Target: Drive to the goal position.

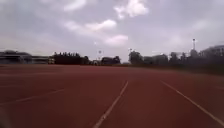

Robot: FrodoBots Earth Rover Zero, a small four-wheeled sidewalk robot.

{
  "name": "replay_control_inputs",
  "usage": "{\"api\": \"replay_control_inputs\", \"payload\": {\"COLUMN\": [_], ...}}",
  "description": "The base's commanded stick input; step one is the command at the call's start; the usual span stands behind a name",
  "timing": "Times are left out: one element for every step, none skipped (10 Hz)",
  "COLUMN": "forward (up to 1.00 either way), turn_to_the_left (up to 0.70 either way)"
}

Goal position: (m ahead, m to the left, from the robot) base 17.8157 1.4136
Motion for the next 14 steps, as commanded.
{"api": "replay_control_inputs", "payload": {"forward": [0.45,0.45,0.45,0.45,0.45,0.45,0.45,0.45,0.45,0.45,0.45,0.45,0.45,0.45], "turn_to_the_left": [0.0,0.0,0.0,0.0,0.0,0.0,0.0,0.0,0.0,0.0,0.0,0.0,0.0,0.0]}}
